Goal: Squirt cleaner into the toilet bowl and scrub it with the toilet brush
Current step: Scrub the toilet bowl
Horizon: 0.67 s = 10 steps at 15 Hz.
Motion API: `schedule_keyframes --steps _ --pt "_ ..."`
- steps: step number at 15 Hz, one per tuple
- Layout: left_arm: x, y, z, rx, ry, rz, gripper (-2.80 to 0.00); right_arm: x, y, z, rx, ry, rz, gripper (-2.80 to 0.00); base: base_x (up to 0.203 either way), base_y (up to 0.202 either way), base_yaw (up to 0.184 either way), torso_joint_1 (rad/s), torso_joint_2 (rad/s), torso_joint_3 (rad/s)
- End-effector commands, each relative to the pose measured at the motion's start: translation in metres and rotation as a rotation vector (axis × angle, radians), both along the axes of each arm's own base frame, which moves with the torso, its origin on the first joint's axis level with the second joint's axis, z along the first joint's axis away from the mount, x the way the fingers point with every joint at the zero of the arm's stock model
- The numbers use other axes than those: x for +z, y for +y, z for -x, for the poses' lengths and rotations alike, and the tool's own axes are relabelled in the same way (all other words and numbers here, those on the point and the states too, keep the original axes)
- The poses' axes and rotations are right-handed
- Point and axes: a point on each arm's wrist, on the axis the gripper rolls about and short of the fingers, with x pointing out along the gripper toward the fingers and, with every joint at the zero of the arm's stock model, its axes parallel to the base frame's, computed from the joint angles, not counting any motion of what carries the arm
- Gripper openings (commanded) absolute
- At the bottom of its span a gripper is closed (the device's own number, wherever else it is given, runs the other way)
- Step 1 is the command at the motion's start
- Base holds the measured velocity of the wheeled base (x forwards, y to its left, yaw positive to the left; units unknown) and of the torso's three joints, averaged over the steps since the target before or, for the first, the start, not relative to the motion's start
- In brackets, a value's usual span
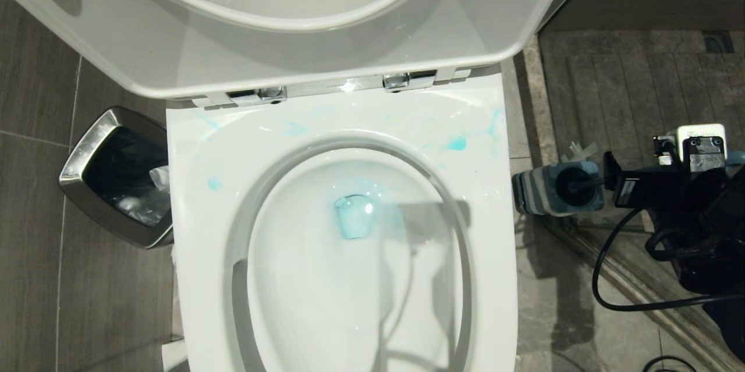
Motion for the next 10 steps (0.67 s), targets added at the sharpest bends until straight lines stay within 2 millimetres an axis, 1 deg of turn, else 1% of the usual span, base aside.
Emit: schedule_keyframes --steps 1,5,10 --pt "0.0 0.0 0.0 0.001 0.001 0.0 -2.8 0.002 0.0 0.0 0.015 -0.013 0.004 -2.8 0.0 0.0 0.0 0.0 0.0 0.0" --pt "0.0 0.0 0.0 -0.001 0.001 0.0 -2.8 0.001 0.0 0.002 0.014 0.004 0.045 -2.8 0.0 0.0 0.0 0.0 0.0 0.0" --pt "0.0 0.0 0.0 0.001 0.001 0.0 -2.8 -0.003 0.0 0.014 0.05 0.019 0.055 -2.8 0.0 0.0 0.0 0.0 0.0 0.0"
